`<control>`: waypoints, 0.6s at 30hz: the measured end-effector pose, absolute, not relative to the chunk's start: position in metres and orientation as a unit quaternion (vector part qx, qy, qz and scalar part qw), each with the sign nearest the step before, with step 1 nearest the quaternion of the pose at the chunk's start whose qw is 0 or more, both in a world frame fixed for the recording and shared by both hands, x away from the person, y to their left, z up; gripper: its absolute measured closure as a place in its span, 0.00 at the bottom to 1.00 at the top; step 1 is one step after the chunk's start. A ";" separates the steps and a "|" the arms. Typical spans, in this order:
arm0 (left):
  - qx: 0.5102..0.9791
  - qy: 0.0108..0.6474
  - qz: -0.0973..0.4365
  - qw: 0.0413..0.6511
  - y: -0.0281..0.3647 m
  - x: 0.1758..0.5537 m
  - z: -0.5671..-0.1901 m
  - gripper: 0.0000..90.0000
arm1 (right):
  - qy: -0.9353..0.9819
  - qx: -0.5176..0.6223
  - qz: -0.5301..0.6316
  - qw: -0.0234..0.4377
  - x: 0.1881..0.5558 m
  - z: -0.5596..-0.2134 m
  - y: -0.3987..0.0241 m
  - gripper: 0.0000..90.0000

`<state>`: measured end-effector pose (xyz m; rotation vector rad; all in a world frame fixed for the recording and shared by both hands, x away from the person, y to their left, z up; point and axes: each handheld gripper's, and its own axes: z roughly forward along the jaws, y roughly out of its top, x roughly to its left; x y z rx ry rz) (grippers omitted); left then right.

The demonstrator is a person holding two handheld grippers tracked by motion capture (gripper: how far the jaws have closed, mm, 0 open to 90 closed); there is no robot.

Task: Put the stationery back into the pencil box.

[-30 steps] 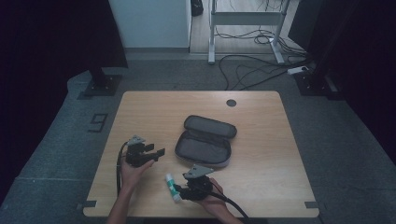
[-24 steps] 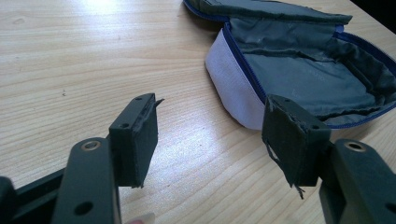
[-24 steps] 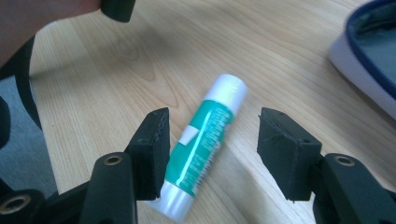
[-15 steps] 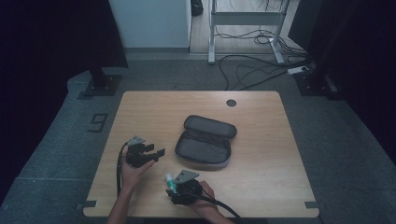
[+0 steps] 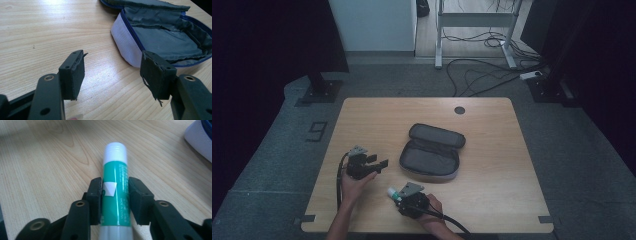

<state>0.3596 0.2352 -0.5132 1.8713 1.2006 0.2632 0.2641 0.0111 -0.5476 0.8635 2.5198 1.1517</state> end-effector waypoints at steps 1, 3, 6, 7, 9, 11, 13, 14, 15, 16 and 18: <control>0.752 0.482 0.106 0.436 0.235 0.360 -0.513 0.41 | 0.863 0.295 0.393 0.119 0.264 -0.547 0.011 0.71; 0.753 0.481 0.105 0.436 0.235 0.360 -0.514 0.41 | 0.866 0.290 0.390 0.117 0.264 -0.547 0.010 0.72; 0.754 0.481 0.105 0.436 0.234 0.360 -0.514 0.41 | 0.868 0.287 0.390 0.107 0.266 -0.546 0.009 0.72; 0.754 0.480 0.104 0.436 0.235 0.360 -0.513 0.41 | 0.866 0.291 0.395 0.095 0.268 -0.544 0.006 0.72; 0.753 0.481 0.106 0.437 0.236 0.360 -0.513 0.41 | 0.864 0.290 0.401 0.093 0.269 -0.541 0.003 0.72; 0.751 0.482 0.106 0.440 0.237 0.359 -0.512 0.41 | 0.860 0.289 0.409 0.095 0.270 -0.537 0.000 0.72; 0.750 0.482 0.105 0.441 0.238 0.360 -0.512 0.41 | 0.856 0.290 0.417 0.096 0.270 -0.532 -0.004 0.72; 0.749 0.483 0.103 0.441 0.238 0.360 -0.512 0.41 | 0.853 0.291 0.422 0.095 0.271 -0.529 -0.006 0.72; 0.750 0.483 0.102 0.441 0.238 0.360 -0.513 0.41 | 0.850 0.293 0.428 0.093 0.272 -0.526 -0.008 0.72; 0.750 0.482 0.102 0.440 0.238 0.360 -0.513 0.41 | 0.847 0.294 0.433 0.092 0.272 -0.523 -0.010 0.72; 0.750 0.482 0.102 0.441 0.237 0.360 -0.513 0.41 | 0.843 0.293 0.441 0.098 0.272 -0.517 -0.013 0.72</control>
